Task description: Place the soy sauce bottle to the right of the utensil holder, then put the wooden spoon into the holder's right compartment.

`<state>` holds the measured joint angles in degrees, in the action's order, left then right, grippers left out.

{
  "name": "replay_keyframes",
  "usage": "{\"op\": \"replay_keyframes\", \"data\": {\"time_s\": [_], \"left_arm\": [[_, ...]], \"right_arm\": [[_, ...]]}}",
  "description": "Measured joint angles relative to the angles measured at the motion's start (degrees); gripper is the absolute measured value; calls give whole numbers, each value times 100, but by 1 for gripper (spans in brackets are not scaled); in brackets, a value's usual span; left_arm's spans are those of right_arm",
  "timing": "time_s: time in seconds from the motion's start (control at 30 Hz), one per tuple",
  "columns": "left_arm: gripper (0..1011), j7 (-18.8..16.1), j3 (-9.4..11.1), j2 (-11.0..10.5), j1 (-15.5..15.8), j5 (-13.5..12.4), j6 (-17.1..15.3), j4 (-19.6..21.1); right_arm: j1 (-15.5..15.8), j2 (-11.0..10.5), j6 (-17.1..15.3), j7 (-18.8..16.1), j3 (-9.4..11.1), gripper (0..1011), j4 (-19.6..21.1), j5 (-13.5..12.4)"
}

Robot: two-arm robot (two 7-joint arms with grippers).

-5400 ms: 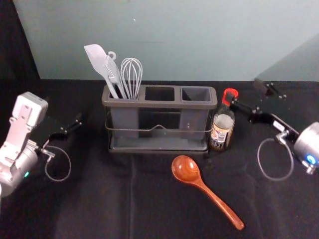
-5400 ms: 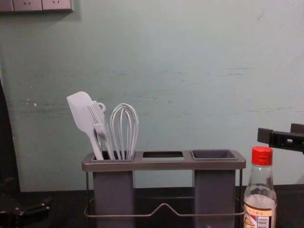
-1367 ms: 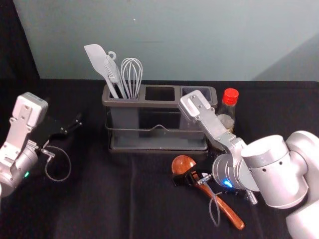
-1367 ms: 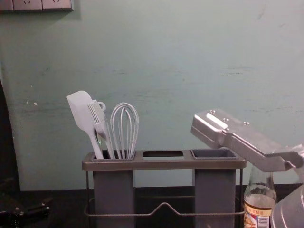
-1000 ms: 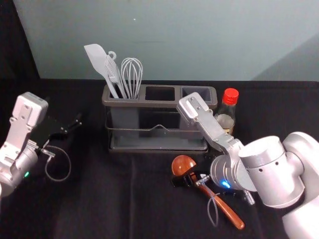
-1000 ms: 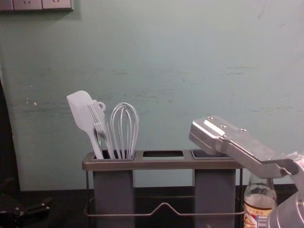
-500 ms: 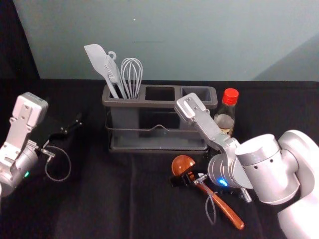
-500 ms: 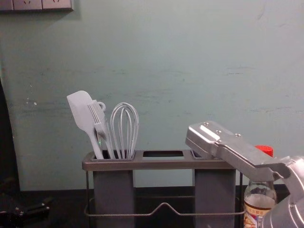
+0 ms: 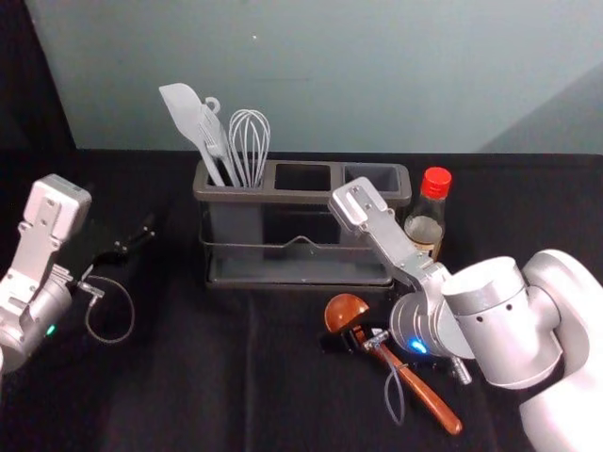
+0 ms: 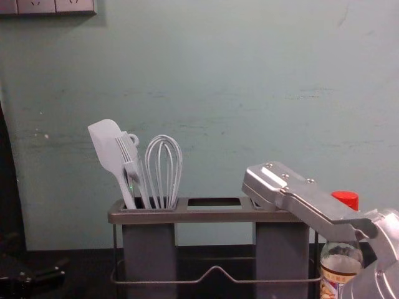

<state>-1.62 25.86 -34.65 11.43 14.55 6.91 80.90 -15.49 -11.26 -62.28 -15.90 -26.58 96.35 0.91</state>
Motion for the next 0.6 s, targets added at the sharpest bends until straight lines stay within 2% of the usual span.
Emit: {"op": "replay_keyframes", "data": {"time_s": [0.33, 0.6], "left_arm": [[1000, 0, 0, 0, 0, 0, 0, 0], [1000, 0, 0, 0, 0, 0, 0, 0]], "right_arm": [[34, 57, 30, -68, 61, 995, -39, 100], [57, 90, 46, -122, 107, 836, -72, 177]]}}
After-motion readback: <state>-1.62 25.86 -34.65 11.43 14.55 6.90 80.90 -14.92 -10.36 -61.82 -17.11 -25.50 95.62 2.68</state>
